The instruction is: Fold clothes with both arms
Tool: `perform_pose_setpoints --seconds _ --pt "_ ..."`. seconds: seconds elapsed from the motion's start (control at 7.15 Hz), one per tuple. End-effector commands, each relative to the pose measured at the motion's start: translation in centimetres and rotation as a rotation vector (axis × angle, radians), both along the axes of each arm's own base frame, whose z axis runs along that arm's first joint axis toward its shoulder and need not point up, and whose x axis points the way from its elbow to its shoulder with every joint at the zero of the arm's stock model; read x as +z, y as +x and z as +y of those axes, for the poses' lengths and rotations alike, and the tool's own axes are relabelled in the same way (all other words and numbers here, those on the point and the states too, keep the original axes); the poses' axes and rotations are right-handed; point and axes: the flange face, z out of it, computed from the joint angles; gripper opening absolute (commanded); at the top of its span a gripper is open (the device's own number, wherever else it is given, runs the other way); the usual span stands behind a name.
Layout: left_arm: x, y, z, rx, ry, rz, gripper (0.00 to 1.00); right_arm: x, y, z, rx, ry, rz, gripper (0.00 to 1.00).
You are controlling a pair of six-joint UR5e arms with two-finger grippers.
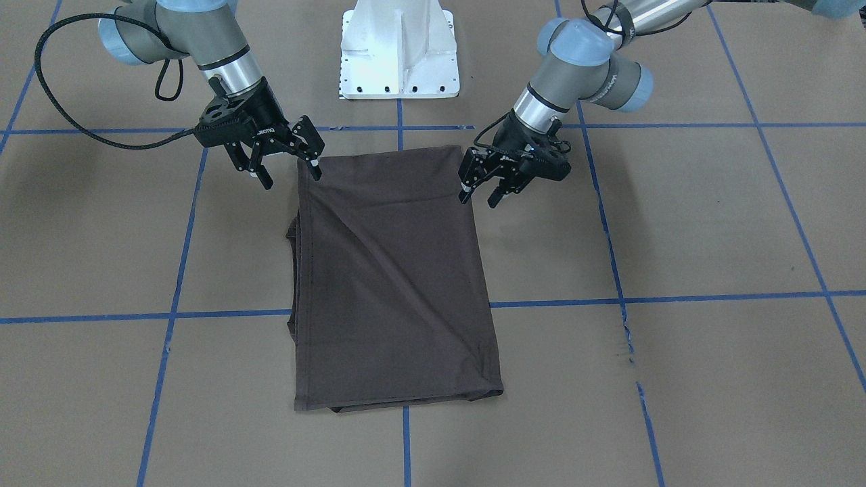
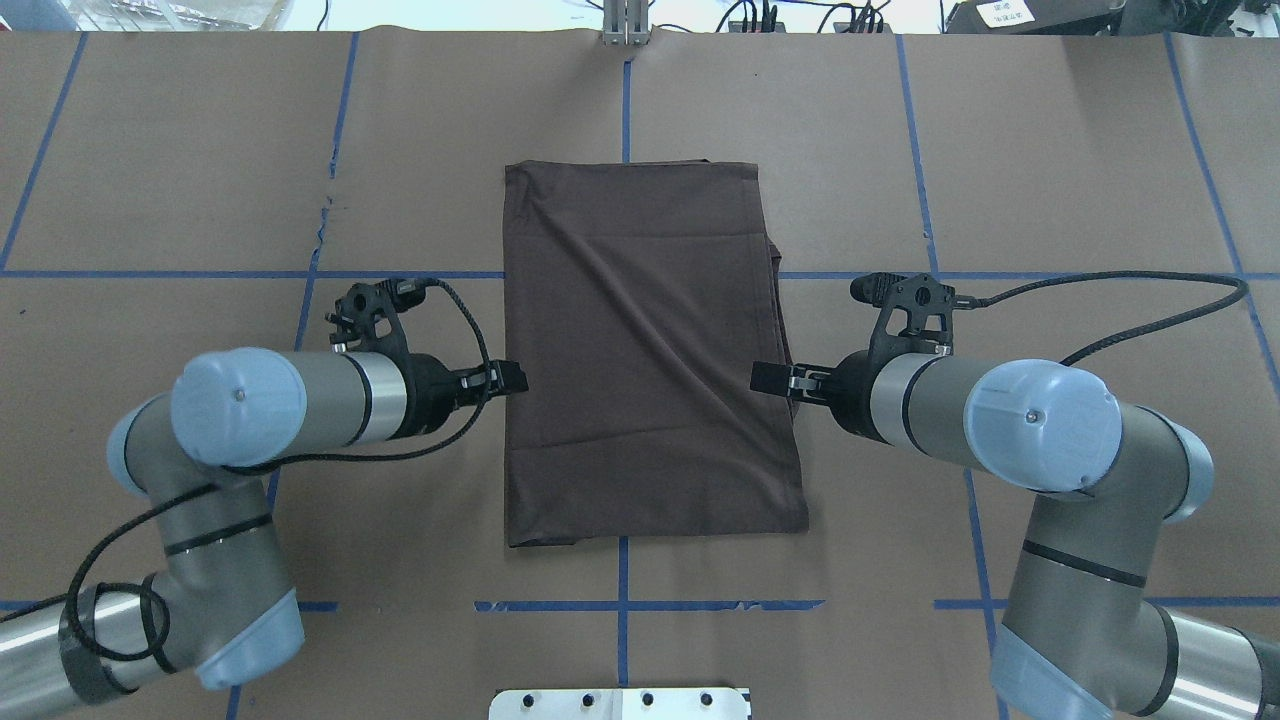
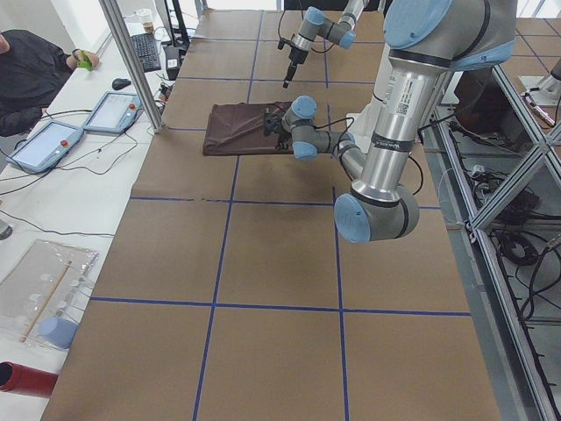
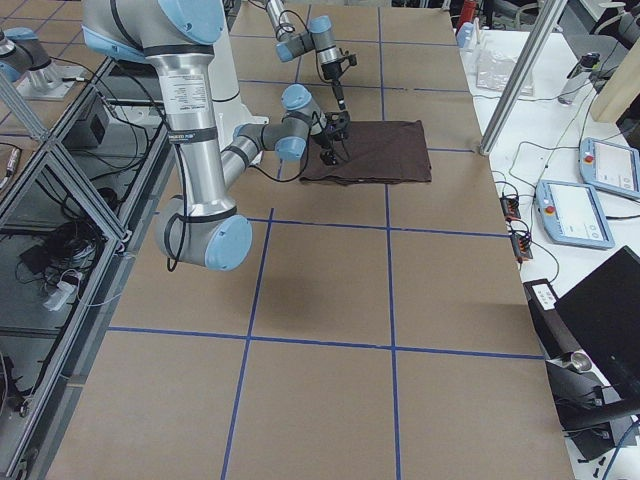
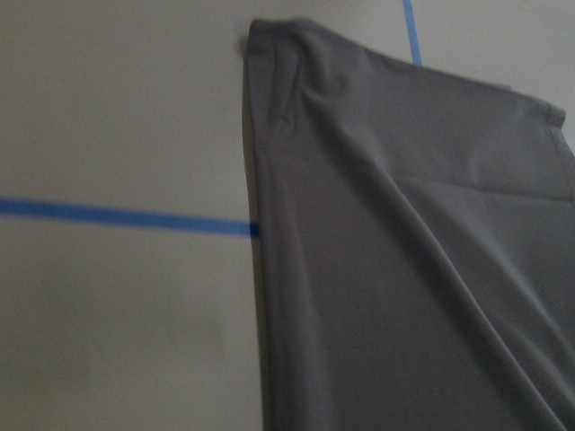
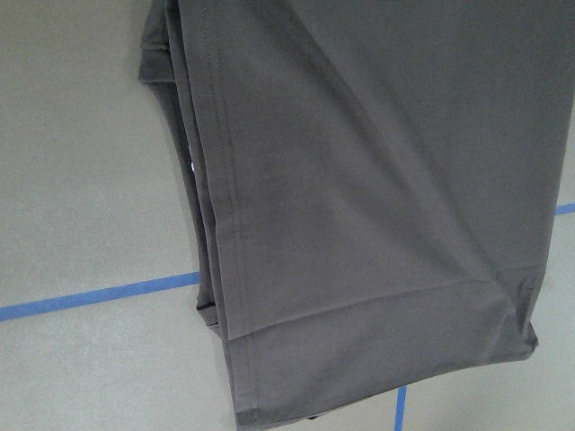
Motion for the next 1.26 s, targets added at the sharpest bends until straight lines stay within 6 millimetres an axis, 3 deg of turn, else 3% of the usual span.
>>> perform_pose_setpoints --seconds 0.0,0.14,0.42,1.12 --pt "0.6 1.6 7.1 -0.018 -0.137 0.055 0.57 0.0 0.5 -0.5 0.006 -0.005 -0.003 1.00" --pt "0.8 2.6 8.9 -0.036 -0.164 0.062 0.57 0.0 0.5 -0.6 0.007 -0.006 -0.001 1.00" --pt "1.2 3.8 10.7 -0.035 -0.189 0.062 0.57 0.1 0.5 -0.6 0.009 -0.007 0.002 1.00" --pt "2.1 4.3 11.5 -0.025 -0.183 0.041 0.57 0.1 0.5 -0.6 0.009 -0.008 0.004 1.00"
